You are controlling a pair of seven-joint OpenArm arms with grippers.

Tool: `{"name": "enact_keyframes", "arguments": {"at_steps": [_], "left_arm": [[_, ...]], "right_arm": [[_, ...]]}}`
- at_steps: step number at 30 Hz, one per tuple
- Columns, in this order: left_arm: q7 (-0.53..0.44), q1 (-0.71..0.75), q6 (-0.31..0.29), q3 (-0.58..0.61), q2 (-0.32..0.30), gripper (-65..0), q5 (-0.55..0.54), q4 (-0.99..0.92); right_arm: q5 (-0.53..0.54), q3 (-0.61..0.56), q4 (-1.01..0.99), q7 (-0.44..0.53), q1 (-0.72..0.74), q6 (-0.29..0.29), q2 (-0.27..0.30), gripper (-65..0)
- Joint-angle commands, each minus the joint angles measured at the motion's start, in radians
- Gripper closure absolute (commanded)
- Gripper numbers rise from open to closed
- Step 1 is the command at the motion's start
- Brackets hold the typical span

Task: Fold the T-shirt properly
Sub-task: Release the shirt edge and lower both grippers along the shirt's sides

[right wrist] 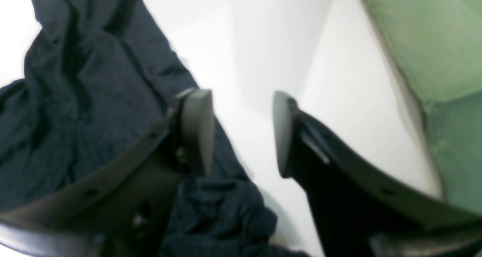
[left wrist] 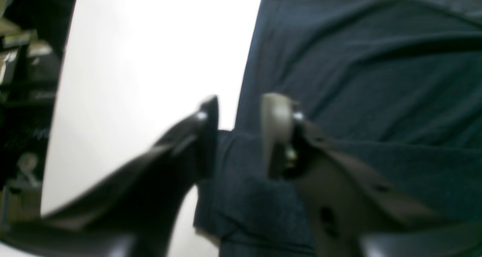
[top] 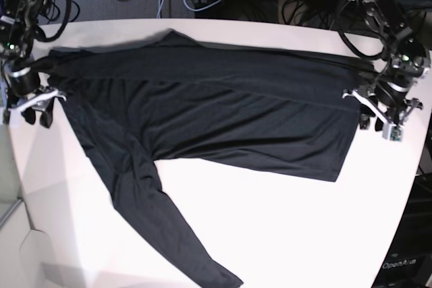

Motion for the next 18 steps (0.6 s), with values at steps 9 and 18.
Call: {"name": "enact_keyframes", "arguments": {"at_steps": [9, 18], "left_arm": [[-0.015, -0.205, 0.005, 0.001, -0.019, -38.2, 0.018, -0.192], [-0.026, -0.319, 0.005, 0.001, -0.03, -41.7, 0.107, -0.344]], "right_arm": [[0.013, -0.151, -0.161, -0.083, 0.261, 0.078, 0.066, -30.9], [0.013, -0.266, -0.582, -0.089, 0.514, 0.221, 0.096, -31.0]]}}
